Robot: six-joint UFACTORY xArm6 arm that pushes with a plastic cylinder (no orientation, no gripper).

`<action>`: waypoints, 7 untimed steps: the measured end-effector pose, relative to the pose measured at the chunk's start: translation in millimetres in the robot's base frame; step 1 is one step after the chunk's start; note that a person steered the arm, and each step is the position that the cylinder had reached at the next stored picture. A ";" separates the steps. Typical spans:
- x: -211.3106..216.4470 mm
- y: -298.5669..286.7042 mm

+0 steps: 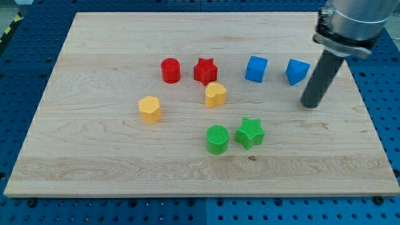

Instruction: Move the yellow heart closer to yellow hexagon

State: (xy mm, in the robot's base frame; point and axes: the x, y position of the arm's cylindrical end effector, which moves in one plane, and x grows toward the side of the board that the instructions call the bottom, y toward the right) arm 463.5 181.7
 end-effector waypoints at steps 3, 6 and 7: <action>-30.3 -69.0; -31.5 -127.6; -29.6 -143.8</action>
State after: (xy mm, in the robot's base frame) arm 433.9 37.9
